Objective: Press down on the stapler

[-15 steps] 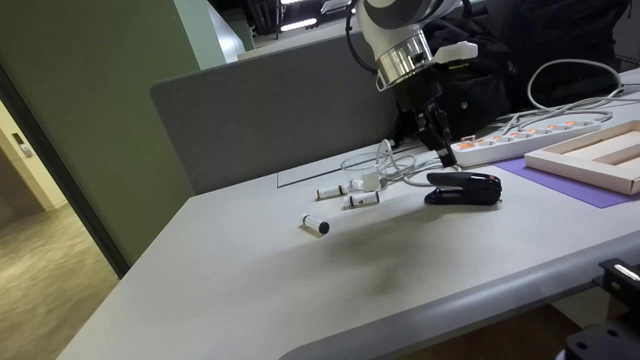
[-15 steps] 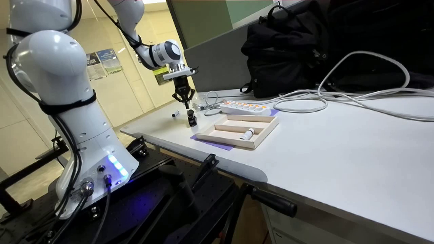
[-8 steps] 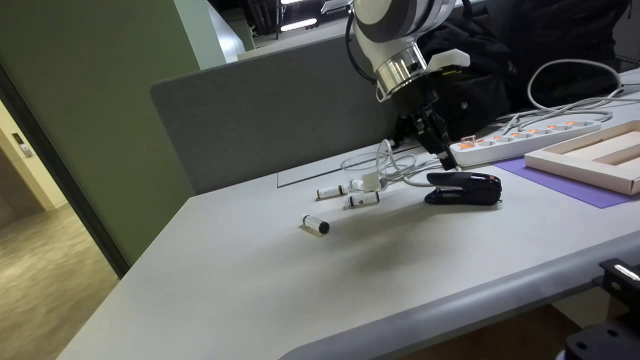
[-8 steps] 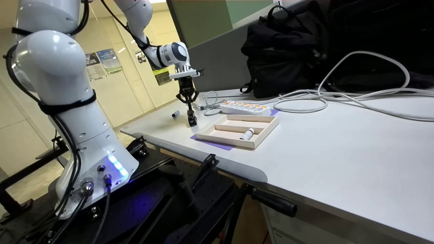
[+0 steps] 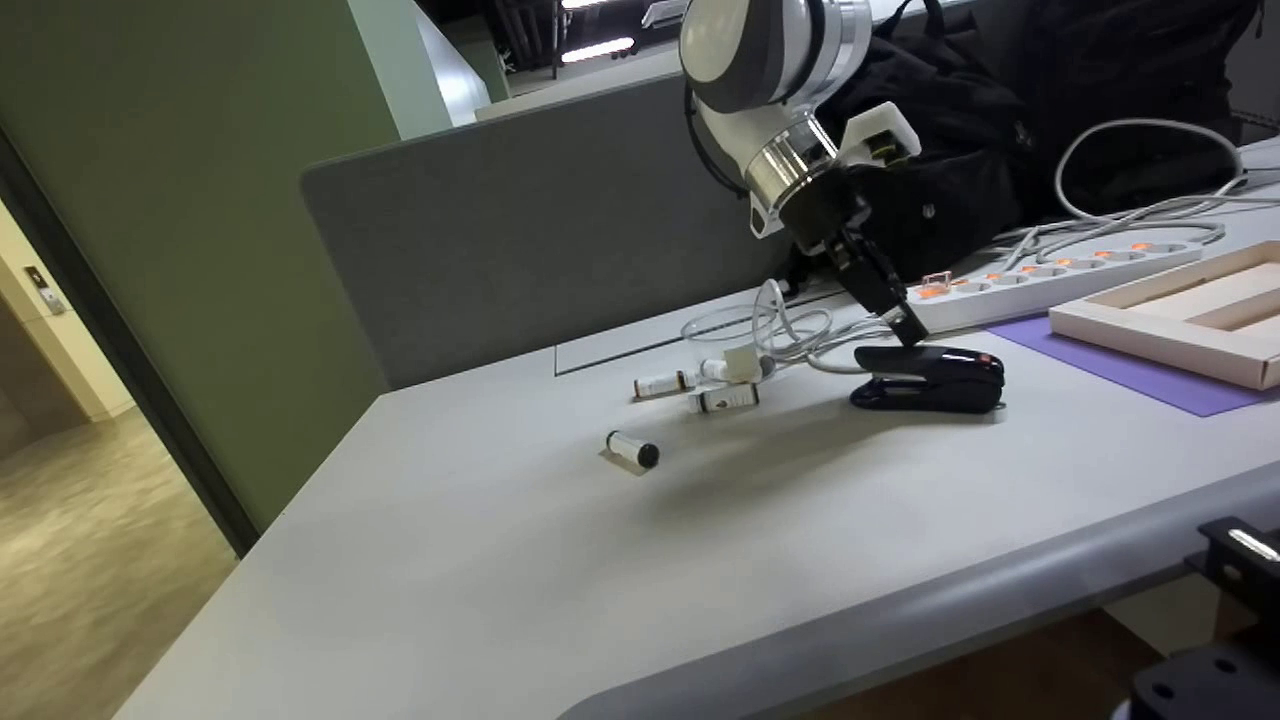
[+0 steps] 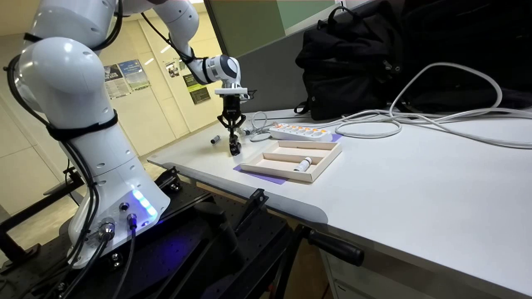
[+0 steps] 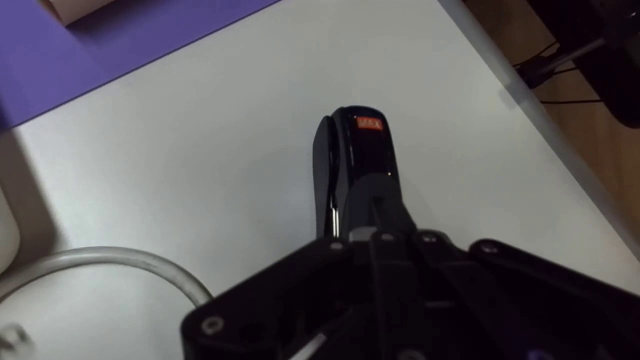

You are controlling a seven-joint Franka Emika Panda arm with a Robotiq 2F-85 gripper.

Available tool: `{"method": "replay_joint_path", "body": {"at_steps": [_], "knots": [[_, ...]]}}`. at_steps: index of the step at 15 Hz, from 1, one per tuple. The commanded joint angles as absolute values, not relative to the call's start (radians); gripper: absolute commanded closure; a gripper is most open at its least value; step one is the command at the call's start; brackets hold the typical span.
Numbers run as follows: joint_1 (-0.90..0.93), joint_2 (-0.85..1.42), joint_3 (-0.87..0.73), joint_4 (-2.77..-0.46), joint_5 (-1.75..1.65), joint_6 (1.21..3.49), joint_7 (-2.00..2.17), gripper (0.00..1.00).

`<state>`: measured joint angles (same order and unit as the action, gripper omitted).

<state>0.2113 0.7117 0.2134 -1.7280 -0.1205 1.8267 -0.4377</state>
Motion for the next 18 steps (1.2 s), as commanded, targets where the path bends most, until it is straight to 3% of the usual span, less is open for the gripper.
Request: {"method": "replay_joint_path", "body": {"at_steps": [1, 18], "knots": [[0.213, 0.806, 0.222, -1.597, -0.155, 1.735, -0.499, 1.00], [0.242, 1.026, 0.253, -1.245, -0.162, 1.458, -0.808, 1.00]]}}
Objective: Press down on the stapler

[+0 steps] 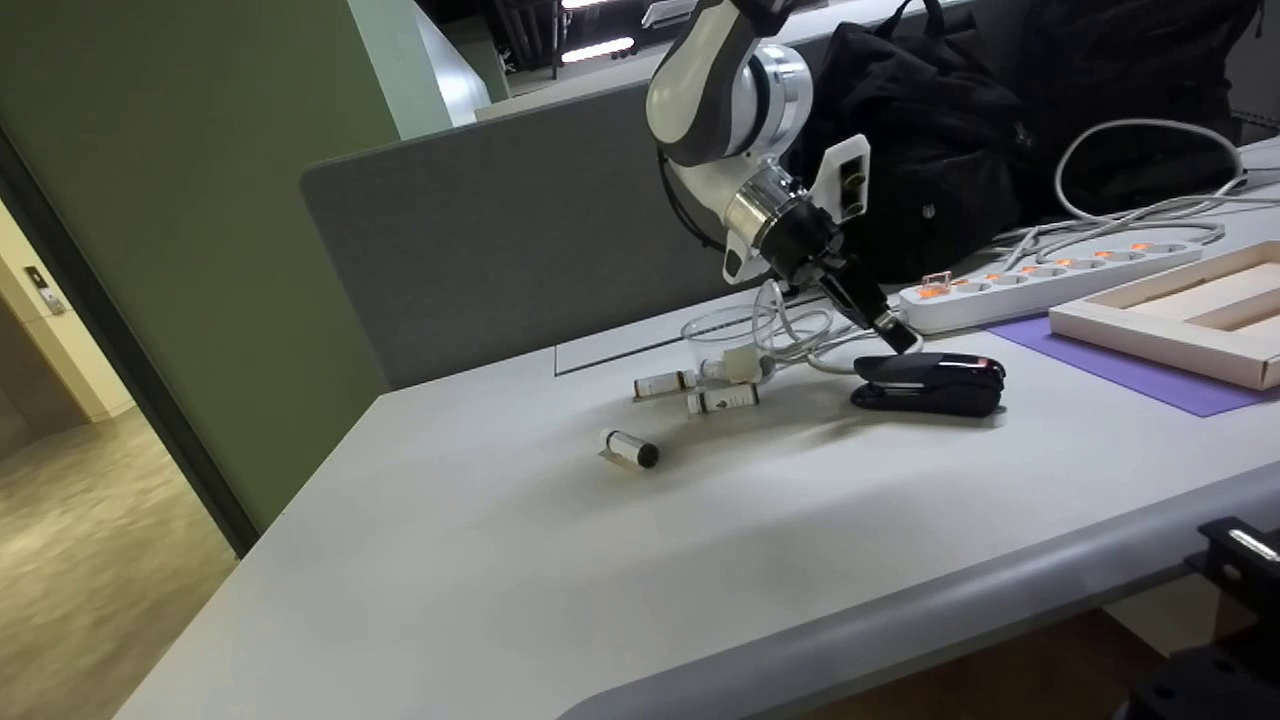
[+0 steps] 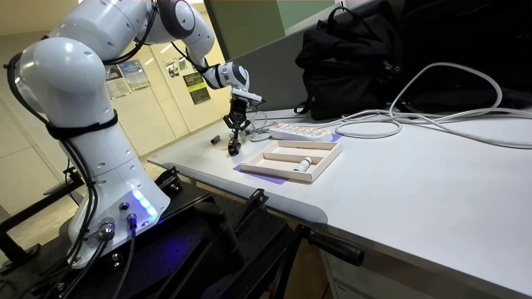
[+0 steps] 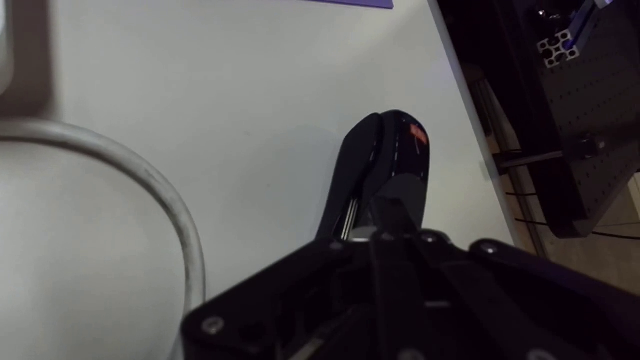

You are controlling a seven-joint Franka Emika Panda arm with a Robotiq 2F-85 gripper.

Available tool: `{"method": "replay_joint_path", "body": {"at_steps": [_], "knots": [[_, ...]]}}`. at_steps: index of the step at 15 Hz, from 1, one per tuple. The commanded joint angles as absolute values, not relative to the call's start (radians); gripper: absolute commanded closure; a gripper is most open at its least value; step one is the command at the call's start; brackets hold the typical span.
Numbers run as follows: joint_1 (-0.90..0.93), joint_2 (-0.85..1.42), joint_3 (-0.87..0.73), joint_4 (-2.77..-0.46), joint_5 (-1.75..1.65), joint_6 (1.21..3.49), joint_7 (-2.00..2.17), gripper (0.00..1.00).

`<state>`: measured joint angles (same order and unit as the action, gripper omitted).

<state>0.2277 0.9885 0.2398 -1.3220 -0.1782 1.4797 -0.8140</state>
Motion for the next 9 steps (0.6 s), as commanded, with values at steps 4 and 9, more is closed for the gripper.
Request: {"method": "replay_joint_path", "body": {"at_steps": [4, 9], "knots": [[0.228, 0.932, 0.288, -1.293, -0.143, 1.491, -0.857, 1.00], [0.220, 0.910, 0.286, -1.298, -0.111, 1.495, -0.880, 1.00]]}}
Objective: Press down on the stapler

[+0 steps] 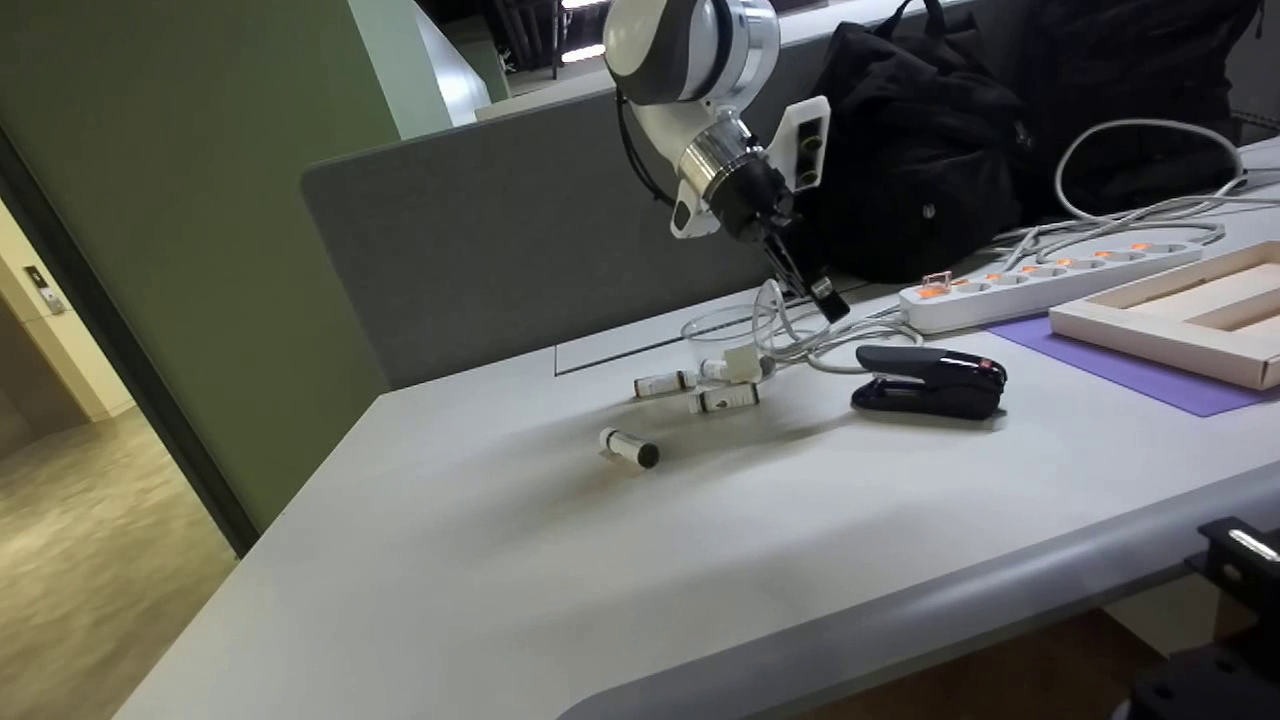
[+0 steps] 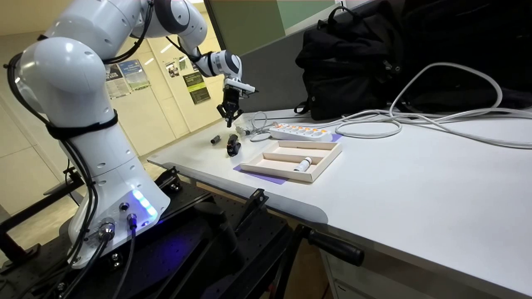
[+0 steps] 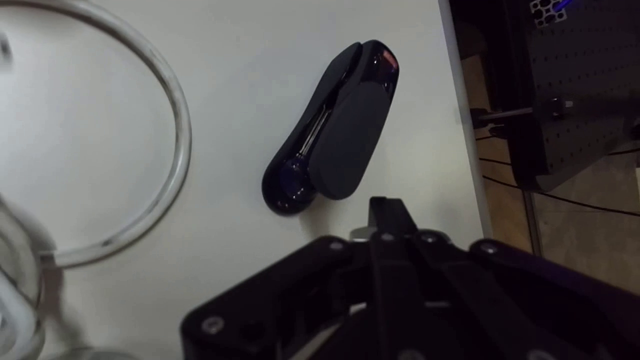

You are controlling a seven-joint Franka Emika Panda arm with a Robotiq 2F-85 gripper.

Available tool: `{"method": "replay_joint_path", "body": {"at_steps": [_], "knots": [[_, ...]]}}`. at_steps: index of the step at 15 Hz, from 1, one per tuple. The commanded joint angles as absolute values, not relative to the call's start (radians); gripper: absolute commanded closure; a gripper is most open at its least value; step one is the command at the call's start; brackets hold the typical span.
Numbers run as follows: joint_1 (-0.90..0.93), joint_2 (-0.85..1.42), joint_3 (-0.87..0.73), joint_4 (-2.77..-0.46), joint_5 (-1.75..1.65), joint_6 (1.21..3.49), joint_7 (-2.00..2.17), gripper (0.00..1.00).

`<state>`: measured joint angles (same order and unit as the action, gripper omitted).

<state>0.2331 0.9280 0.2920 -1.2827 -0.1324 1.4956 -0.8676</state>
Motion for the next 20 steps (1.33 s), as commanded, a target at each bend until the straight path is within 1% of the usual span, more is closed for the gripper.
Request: {"method": "replay_joint_path", "body": {"at_steps": [1, 12, 20], "knots": [[0.219, 0.911, 0.282, -1.297, -0.113, 1.491, -0.883, 1.00], [0.209, 1.014, 0.263, -1.245, -0.099, 1.383, -0.896, 1.00], [0.209, 1.096, 0.263, -1.192, -0.104, 1.405, -0.936, 1.00]]}}
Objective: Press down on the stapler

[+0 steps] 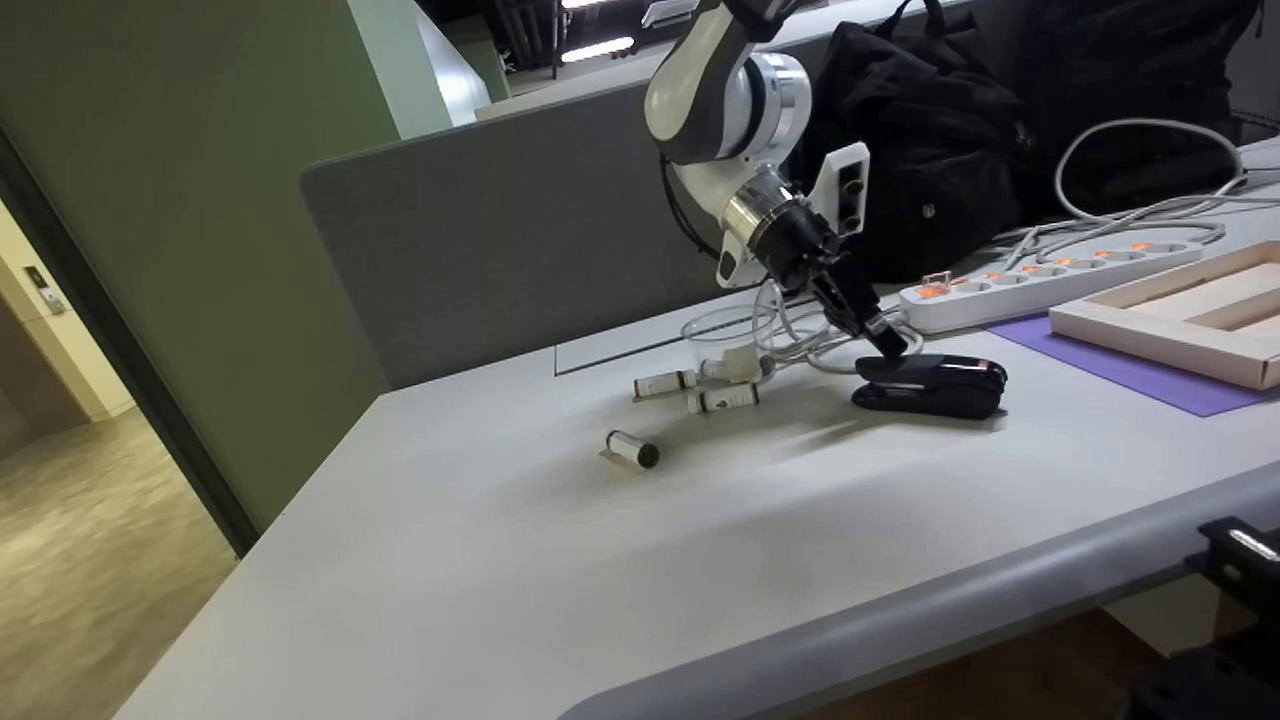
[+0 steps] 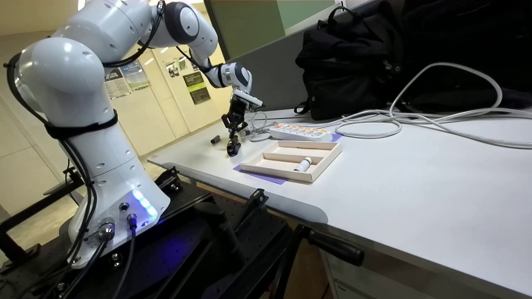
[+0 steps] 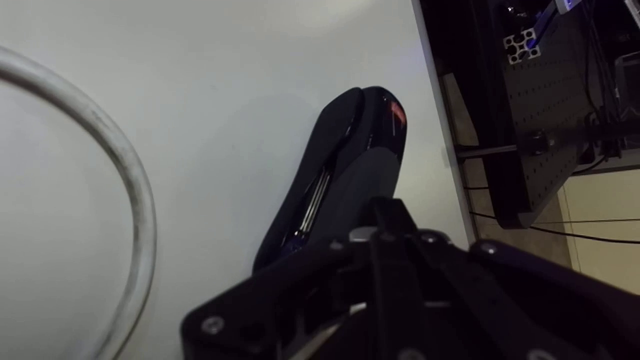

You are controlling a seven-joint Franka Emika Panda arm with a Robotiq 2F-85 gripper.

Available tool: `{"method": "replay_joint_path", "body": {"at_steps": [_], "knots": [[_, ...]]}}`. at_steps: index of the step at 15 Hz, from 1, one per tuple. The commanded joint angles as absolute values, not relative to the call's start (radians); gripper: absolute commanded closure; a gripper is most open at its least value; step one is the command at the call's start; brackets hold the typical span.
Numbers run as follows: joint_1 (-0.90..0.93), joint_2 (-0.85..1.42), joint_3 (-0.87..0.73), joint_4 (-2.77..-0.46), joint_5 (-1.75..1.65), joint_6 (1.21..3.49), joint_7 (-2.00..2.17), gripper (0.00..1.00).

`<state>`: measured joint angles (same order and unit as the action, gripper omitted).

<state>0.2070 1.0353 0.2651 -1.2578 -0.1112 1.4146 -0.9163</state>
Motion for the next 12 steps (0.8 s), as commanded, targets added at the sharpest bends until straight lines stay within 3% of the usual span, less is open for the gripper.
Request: {"method": "replay_joint_path", "body": {"at_steps": [1, 12], "knots": [[0.211, 1.105, 0.261, -1.181, -0.103, 1.398, -0.941, 1.00], [0.227, 1.241, 0.236, -1.027, -0.096, 1.314, -0.920, 1.00]]}}
